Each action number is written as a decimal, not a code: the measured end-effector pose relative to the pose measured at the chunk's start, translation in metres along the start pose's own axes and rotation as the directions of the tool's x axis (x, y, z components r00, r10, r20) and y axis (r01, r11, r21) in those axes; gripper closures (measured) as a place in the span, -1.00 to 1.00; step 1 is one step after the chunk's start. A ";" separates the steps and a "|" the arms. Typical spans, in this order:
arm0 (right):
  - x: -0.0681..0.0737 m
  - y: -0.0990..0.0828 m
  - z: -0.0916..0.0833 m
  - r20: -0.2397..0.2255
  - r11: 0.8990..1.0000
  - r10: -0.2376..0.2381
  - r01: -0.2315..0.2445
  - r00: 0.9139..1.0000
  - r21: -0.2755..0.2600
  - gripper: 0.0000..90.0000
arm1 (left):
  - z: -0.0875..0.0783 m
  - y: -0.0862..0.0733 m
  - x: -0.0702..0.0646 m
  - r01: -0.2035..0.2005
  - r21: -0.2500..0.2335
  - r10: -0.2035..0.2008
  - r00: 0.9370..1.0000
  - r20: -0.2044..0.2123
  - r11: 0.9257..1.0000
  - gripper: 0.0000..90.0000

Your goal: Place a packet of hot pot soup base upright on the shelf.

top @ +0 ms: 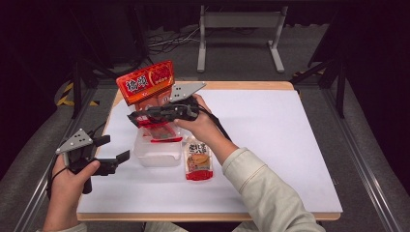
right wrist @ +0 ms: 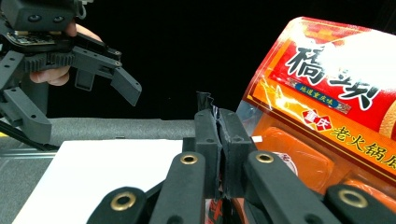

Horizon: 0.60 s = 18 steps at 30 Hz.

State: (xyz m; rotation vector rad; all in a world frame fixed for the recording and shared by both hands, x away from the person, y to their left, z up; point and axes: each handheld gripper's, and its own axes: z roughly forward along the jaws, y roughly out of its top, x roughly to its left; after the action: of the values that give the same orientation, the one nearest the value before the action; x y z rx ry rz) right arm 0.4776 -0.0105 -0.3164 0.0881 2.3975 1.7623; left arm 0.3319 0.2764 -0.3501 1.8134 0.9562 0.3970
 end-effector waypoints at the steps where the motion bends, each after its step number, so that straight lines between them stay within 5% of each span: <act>1: 0.000 -0.001 0.001 0.003 1.000 0.002 -0.002 1.000 0.000 0.96 | 0.000 0.000 0.000 -0.001 0.000 0.001 1.000 0.001 1.000 -0.88; 18: 0.003 -0.016 0.015 0.006 0.999 0.034 -0.034 0.999 -0.028 0.97 | 0.004 0.001 0.001 -0.001 0.006 0.001 1.000 0.005 1.000 -0.89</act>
State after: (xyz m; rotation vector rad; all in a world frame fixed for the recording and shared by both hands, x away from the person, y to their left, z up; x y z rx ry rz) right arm 0.4781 -0.0008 -0.3364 0.1317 2.3801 1.8073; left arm 0.3355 0.2745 -0.3515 1.8196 0.9535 0.3904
